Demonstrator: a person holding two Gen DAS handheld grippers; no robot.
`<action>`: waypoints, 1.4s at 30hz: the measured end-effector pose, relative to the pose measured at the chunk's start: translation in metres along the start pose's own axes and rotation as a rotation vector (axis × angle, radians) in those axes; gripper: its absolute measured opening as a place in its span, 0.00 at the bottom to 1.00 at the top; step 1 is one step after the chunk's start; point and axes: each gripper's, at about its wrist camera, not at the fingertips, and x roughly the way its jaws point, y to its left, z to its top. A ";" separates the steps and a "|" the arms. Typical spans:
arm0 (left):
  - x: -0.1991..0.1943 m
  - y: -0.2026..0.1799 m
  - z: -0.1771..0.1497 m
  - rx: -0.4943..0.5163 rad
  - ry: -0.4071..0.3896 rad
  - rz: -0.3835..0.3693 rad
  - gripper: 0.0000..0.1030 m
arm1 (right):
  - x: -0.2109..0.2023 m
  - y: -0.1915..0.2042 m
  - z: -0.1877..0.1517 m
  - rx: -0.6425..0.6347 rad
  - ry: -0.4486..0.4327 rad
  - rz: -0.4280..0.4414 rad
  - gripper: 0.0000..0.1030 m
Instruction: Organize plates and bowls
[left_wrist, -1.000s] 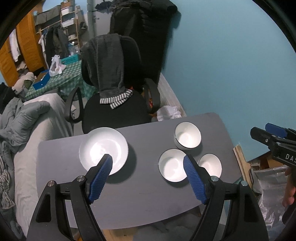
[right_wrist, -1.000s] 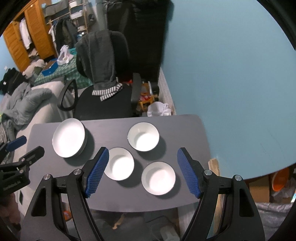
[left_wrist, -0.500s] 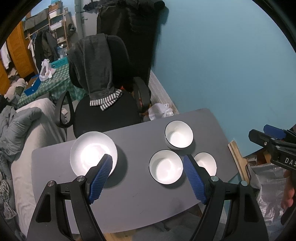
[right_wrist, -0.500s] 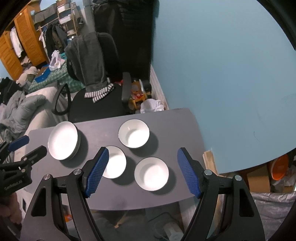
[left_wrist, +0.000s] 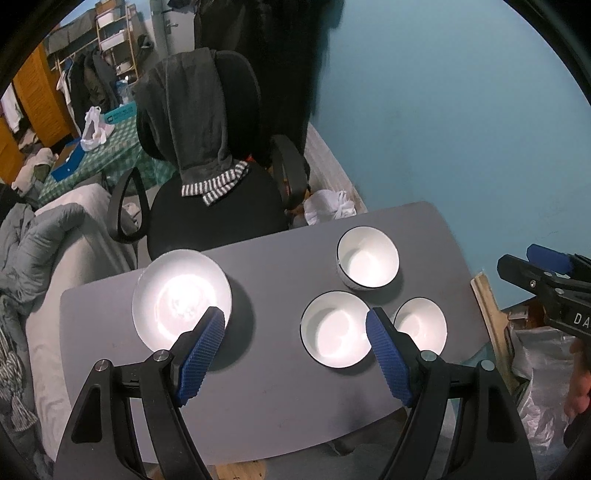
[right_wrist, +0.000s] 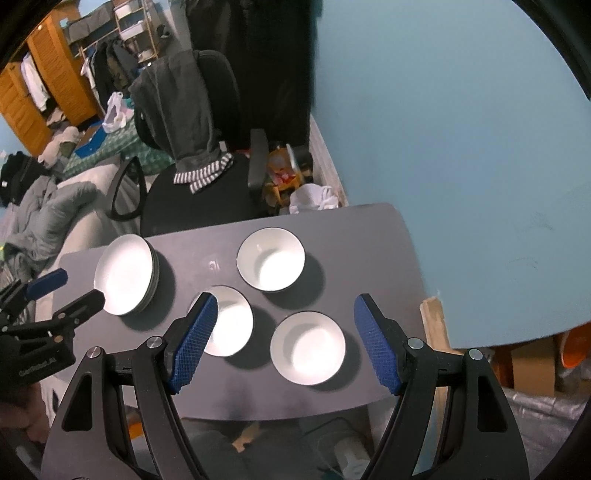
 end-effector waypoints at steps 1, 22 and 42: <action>0.003 0.000 0.000 -0.004 0.004 0.007 0.78 | 0.004 0.000 0.001 -0.006 0.006 0.006 0.73; 0.081 0.004 -0.028 -0.108 0.147 0.082 0.78 | 0.117 0.002 -0.005 -0.127 0.186 0.194 0.73; 0.159 0.021 -0.043 -0.153 0.266 0.023 0.78 | 0.197 0.027 -0.027 -0.183 0.382 0.294 0.55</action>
